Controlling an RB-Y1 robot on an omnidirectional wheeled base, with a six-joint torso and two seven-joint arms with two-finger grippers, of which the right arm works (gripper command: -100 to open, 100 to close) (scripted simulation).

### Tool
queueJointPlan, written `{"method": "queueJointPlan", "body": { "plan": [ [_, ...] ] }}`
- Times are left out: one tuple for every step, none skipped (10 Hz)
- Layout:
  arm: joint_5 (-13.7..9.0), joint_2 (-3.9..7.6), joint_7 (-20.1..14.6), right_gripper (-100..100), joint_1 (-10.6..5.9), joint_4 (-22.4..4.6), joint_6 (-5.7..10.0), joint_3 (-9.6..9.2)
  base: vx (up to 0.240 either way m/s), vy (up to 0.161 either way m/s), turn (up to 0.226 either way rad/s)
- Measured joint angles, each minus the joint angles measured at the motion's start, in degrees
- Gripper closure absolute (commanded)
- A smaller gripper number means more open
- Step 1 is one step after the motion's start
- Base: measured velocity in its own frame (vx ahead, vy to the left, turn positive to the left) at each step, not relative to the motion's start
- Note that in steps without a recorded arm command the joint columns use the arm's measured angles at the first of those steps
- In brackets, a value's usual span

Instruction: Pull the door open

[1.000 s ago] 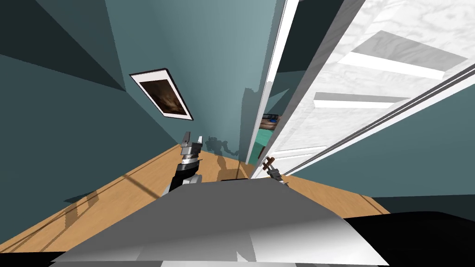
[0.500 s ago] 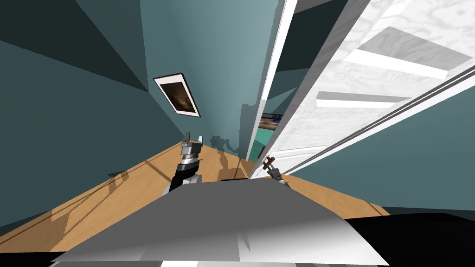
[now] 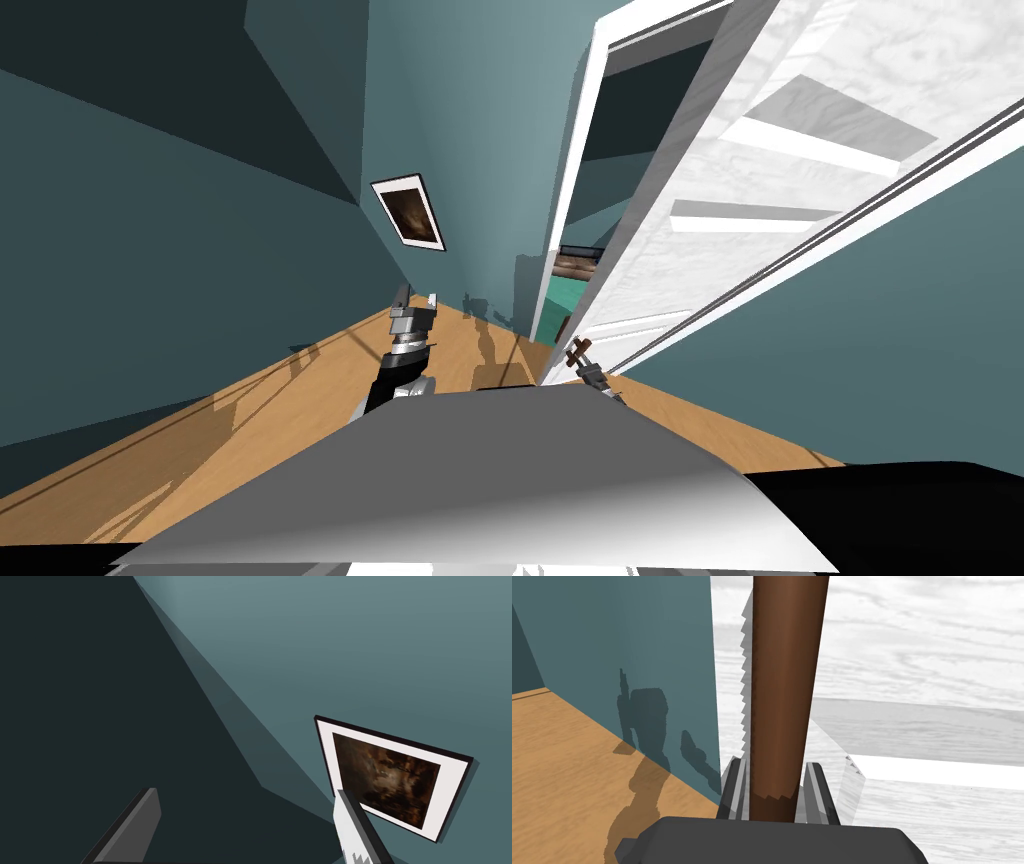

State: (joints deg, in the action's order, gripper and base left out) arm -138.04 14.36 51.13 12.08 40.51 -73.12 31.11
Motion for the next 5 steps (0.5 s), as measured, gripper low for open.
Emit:
{"method": "queueJointPlan", "body": {
  "plan": [
    [0.0,0.25,0.0,100,-0.20,-0.3,-0.13,0.09,-0.232,-0.091,0.200],
    [0.1,0.51,0.0,100,-0.55,-0.6,-0.36,0.15,-0.231,-0.097,0.165],
    [0.1,0.65,0.0,100,-0.84,-0.9,-0.63,0.12,-0.228,-0.075,0.129],
    [0.2,0.92,0.2,100,-1.18,-1.6,-1.06,0.13,-0.255,-0.101,0.212],
    [0.4,1.19,0.2,100,-1.35,-2.1,-1.35,0.15,-0.267,-0.100,0.185]
  ]
}}
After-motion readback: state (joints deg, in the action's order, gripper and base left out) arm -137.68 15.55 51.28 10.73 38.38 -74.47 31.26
